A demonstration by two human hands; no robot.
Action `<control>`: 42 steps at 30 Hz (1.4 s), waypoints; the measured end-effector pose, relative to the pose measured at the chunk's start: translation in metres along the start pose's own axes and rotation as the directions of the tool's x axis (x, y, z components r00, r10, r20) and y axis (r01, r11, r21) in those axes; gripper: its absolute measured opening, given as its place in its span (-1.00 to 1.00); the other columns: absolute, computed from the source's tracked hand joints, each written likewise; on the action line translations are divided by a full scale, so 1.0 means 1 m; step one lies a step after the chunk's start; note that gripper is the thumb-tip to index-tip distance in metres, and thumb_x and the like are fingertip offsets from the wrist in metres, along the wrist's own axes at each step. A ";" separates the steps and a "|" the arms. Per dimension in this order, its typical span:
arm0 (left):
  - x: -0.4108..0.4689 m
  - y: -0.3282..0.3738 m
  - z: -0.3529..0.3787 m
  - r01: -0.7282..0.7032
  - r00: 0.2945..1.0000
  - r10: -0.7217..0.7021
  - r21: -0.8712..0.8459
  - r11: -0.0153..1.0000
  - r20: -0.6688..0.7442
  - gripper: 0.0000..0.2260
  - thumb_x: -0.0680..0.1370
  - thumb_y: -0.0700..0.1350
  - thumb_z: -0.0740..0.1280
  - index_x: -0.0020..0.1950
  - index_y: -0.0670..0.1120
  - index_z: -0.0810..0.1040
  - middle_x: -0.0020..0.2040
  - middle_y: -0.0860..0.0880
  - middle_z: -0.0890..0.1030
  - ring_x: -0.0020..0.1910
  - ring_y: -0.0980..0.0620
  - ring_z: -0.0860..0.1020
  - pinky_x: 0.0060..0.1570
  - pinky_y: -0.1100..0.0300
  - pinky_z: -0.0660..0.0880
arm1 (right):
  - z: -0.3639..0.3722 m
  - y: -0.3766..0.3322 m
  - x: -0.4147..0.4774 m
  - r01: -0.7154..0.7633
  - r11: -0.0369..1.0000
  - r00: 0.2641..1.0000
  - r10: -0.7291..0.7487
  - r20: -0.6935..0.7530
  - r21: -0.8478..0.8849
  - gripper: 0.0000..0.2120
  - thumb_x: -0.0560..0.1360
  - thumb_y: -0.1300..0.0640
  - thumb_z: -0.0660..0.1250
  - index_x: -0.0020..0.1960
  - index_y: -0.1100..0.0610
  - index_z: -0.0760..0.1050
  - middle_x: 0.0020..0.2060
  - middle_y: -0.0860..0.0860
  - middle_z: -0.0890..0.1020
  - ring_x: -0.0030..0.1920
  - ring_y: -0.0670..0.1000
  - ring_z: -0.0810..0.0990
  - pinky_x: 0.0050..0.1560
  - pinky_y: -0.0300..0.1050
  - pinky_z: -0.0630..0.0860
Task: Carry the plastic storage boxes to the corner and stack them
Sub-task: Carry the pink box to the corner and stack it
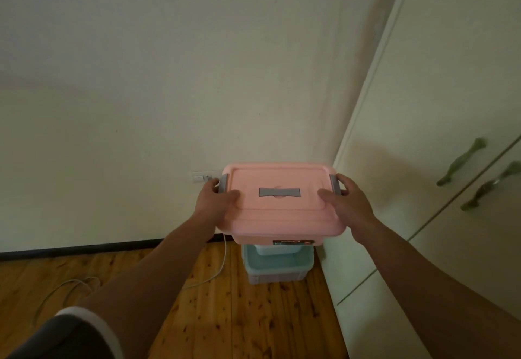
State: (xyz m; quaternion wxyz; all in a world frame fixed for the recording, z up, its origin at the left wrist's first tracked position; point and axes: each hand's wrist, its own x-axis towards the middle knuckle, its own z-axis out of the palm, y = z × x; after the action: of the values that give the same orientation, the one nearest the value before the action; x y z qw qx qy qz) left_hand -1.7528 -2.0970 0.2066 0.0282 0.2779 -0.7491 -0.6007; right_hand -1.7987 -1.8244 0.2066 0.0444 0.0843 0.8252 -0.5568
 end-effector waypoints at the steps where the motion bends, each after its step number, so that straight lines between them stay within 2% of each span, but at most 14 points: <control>1: 0.007 0.001 0.002 -0.002 1.000 0.002 0.012 1.000 0.010 -0.43 0.50 -0.12 0.41 0.48 -0.08 0.30 0.33 -0.08 0.48 0.17 -0.10 0.50 0.21 -0.10 0.47 | 0.002 -0.001 0.008 -0.006 1.000 1.000 0.006 0.004 -0.005 -0.38 0.45 -0.02 0.44 0.45 -0.08 0.31 0.21 0.03 0.51 0.10 0.07 0.49 0.00 -0.05 0.43; 10: 0.089 0.023 0.038 0.014 1.000 -0.014 0.029 0.999 0.006 -0.48 0.50 -0.13 0.41 0.44 -0.07 0.36 0.27 -0.06 0.51 0.13 -0.08 0.50 0.16 -0.07 0.48 | 0.014 -0.006 0.113 -0.033 0.999 0.998 0.034 0.053 -0.007 -0.39 0.45 -0.01 0.43 0.45 -0.10 0.30 0.13 0.00 0.52 0.07 0.07 0.53 -0.01 -0.03 0.47; 14: 0.130 0.035 0.064 0.050 0.998 -0.049 0.003 0.999 -0.038 -0.51 0.52 -0.12 0.39 0.43 -0.08 0.38 0.29 -0.06 0.51 0.13 -0.06 0.48 0.18 -0.06 0.46 | 0.016 -0.003 0.167 -0.053 0.999 0.996 0.052 0.076 0.005 -0.39 0.44 -0.01 0.44 0.44 -0.12 0.32 0.08 -0.05 0.52 -0.03 -0.01 0.52 -0.05 -0.05 0.46; 18: 0.168 0.037 0.094 0.120 0.988 -0.121 -0.016 0.993 -0.101 -0.53 0.54 -0.08 0.36 0.45 -0.07 0.38 0.33 -0.08 0.49 0.11 -0.03 0.46 0.05 0.05 0.44 | 0.018 0.007 0.220 -0.088 0.996 0.987 0.091 0.132 -0.025 -0.39 0.45 -0.01 0.43 0.44 -0.14 0.31 0.12 -0.04 0.52 0.07 0.04 0.52 0.07 0.02 0.50; 23: 0.198 0.027 0.120 0.179 0.977 -0.180 -0.014 0.984 -0.111 -0.50 0.55 -0.07 0.35 0.47 -0.10 0.35 0.37 -0.10 0.47 0.26 -0.11 0.47 0.18 0.01 0.45 | 0.026 0.025 0.262 -0.132 0.991 0.978 0.134 0.159 -0.023 -0.43 0.46 0.04 0.42 0.42 -0.15 0.32 0.12 -0.05 0.53 0.05 0.04 0.51 -0.02 -0.01 0.49; 26: 0.214 0.016 0.131 0.226 0.968 -0.225 -0.004 0.974 -0.116 -0.51 0.55 -0.06 0.35 0.46 -0.09 0.36 0.34 -0.10 0.49 0.22 -0.09 0.48 0.13 0.05 0.45 | 0.035 0.040 0.279 -0.189 0.981 0.967 0.194 0.167 -0.047 -0.43 0.46 0.05 0.41 0.42 -0.13 0.32 0.15 -0.04 0.53 0.08 0.07 0.52 0.08 0.09 0.52; 31: 0.243 -0.008 0.145 0.283 0.955 -0.282 0.001 0.959 -0.091 -0.56 0.56 -0.06 0.33 0.43 -0.09 0.40 0.30 -0.10 0.52 0.17 -0.07 0.50 0.14 0.01 0.47 | 0.048 0.062 0.300 -0.257 0.962 0.953 0.267 0.141 -0.086 -0.45 0.47 0.04 0.39 0.43 -0.07 0.34 0.15 -0.02 0.55 0.10 0.07 0.53 0.13 0.09 0.51; 34: 0.254 -0.019 0.154 0.322 0.945 -0.322 -0.008 0.947 -0.061 -0.57 0.57 -0.08 0.32 0.43 -0.10 0.40 0.28 -0.14 0.53 0.19 -0.15 0.51 0.19 -0.09 0.49 | 0.054 0.073 0.307 -0.280 0.952 0.949 0.294 0.118 -0.122 -0.57 0.48 0.04 0.34 0.34 -0.05 0.41 0.07 -0.07 0.57 0.01 0.02 0.54 0.03 0.02 0.51; 38: 0.264 -0.036 0.164 0.350 0.937 -0.350 -0.003 0.937 -0.025 -0.58 0.59 -0.09 0.29 0.45 -0.08 0.39 0.28 -0.09 0.52 0.10 -0.05 0.49 0.01 0.09 0.45 | 0.064 0.089 0.312 -0.317 0.933 0.932 0.340 0.124 -0.170 -0.73 0.49 0.04 0.30 0.19 -0.06 0.47 -0.02 -0.06 0.58 -0.06 -0.02 0.54 -0.06 -0.04 0.50; 42: 0.274 -0.055 0.168 0.390 0.921 -0.390 -0.002 0.921 -0.006 -0.59 0.59 -0.09 0.28 0.45 -0.07 0.37 0.26 -0.08 0.51 0.13 -0.04 0.47 0.07 0.04 0.45 | 0.075 0.104 0.319 -0.358 0.913 0.911 0.387 0.142 -0.195 -0.81 0.47 0.05 0.30 0.08 -0.09 0.50 -0.05 -0.06 0.59 -0.07 -0.02 0.55 -0.10 -0.04 0.50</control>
State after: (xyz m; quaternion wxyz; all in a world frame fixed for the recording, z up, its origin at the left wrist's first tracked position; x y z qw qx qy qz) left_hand -2.0258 -2.0788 0.0297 -0.0895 0.4232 -0.6783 -0.5940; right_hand -2.0940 -1.8270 0.0309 0.2302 0.1865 0.8297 -0.4731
